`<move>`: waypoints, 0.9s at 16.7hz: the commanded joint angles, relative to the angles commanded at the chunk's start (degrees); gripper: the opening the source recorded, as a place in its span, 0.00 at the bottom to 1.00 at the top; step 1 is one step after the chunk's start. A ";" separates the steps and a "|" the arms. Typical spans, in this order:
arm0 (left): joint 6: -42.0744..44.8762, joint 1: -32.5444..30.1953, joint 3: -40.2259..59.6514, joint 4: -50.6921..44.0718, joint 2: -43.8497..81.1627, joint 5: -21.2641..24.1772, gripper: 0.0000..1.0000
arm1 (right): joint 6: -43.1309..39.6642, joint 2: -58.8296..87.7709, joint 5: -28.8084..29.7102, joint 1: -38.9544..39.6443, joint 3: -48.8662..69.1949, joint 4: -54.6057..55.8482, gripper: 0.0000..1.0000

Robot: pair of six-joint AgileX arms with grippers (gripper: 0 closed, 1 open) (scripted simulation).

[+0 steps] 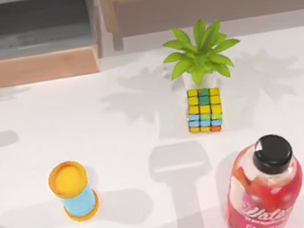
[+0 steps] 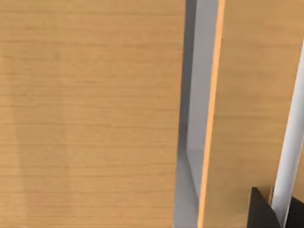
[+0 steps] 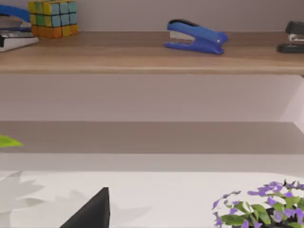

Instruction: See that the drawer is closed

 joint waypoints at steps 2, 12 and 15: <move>-0.07 -0.83 1.86 -1.26 0.88 -0.79 0.00 | 0.00 0.00 0.00 0.00 0.00 0.00 1.00; -0.12 -2.59 11.01 -5.93 5.17 -2.83 0.00 | 0.00 0.00 0.00 0.00 0.00 0.00 1.00; -0.28 -4.13 16.87 -9.22 7.79 -4.24 0.00 | 0.00 0.00 0.00 0.00 0.00 0.00 1.00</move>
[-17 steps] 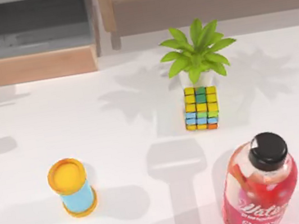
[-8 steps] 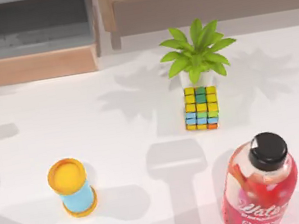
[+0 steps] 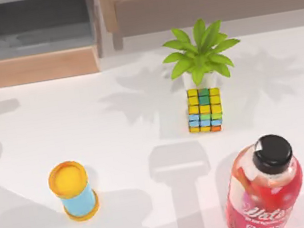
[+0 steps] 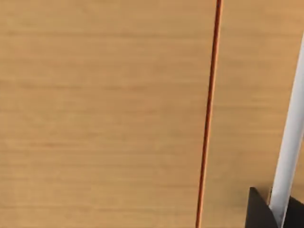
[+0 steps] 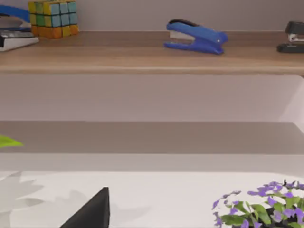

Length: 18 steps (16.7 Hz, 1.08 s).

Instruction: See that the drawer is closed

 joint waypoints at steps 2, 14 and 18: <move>-0.06 -0.32 0.95 -0.70 0.46 -0.30 0.00 | 0.00 0.00 0.00 0.00 0.00 0.00 1.00; -0.06 -0.32 0.95 -0.70 0.46 -0.30 0.68 | 0.00 0.00 0.00 0.00 0.00 0.00 1.00; -0.06 -0.32 0.95 -0.70 0.46 -0.30 0.98 | 0.00 0.00 0.00 0.00 0.00 0.00 1.00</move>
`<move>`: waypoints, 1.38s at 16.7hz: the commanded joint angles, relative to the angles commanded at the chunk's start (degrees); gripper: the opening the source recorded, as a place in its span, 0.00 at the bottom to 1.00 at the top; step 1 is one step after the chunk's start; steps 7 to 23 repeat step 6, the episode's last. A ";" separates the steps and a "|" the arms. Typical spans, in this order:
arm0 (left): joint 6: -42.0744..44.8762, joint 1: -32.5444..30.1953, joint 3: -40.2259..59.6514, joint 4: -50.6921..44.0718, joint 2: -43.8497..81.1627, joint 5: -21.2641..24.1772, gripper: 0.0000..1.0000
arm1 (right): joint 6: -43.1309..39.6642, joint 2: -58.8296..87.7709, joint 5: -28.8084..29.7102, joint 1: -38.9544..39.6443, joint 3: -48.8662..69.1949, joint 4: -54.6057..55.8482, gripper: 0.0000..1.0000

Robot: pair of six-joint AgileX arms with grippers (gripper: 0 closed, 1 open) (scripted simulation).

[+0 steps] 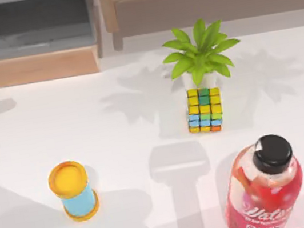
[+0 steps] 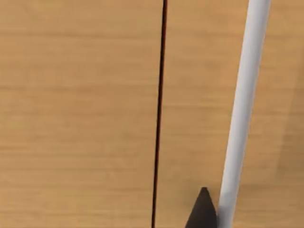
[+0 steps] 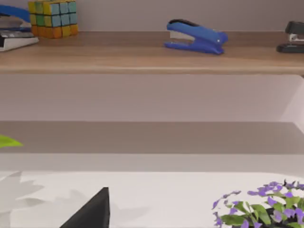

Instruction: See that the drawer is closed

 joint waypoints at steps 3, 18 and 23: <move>0.00 0.00 0.00 0.00 0.00 0.00 1.00 | 0.00 0.00 0.00 0.00 0.00 0.00 1.00; 0.00 0.00 0.00 0.00 0.00 0.00 1.00 | 0.00 0.00 0.00 0.00 0.00 0.00 1.00; 0.00 0.00 0.00 0.00 0.00 0.00 1.00 | 0.00 0.00 0.00 0.00 0.00 0.00 1.00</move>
